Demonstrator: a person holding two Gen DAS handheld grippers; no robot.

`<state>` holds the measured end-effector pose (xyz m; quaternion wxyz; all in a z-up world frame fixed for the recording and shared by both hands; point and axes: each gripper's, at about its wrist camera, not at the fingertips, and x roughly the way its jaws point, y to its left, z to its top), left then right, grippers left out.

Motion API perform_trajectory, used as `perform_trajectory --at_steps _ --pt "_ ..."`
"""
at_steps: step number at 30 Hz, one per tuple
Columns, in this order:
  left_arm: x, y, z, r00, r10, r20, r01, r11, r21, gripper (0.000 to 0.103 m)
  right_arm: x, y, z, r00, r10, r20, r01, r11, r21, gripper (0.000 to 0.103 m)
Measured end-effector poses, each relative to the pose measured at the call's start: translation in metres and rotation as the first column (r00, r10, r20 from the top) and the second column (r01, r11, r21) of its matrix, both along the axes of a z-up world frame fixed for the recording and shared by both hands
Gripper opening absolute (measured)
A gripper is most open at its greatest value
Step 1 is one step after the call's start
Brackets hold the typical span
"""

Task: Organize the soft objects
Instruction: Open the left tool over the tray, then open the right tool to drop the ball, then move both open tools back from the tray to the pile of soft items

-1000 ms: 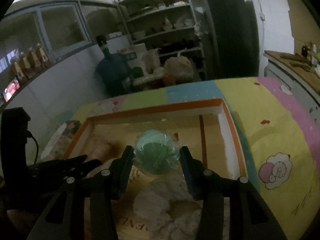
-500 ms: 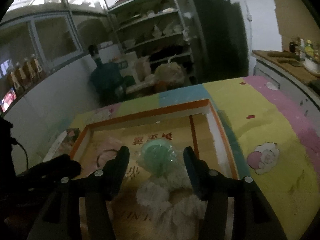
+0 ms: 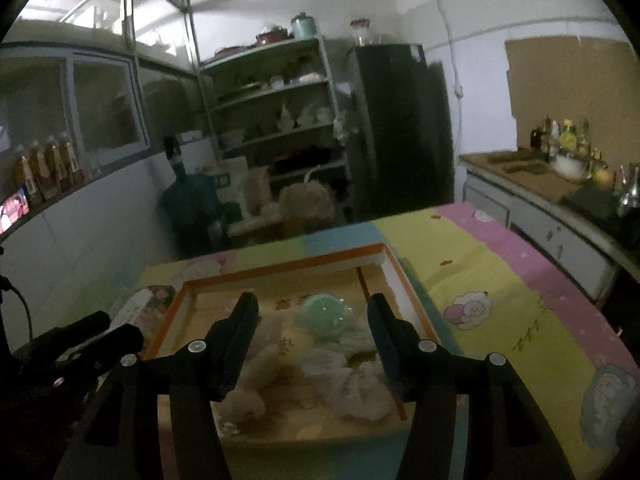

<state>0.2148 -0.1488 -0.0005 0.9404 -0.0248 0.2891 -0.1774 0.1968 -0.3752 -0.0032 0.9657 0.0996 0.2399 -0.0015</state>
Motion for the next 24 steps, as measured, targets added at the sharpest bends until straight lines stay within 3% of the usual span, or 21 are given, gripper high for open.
perform_trajectory --at_steps 24 --pt "-0.035 0.105 0.002 0.985 0.170 0.033 -0.170 0.985 0.007 0.088 -0.016 0.114 0.009 0.986 0.164 0.015 -0.164 0.986 -0.015 0.059"
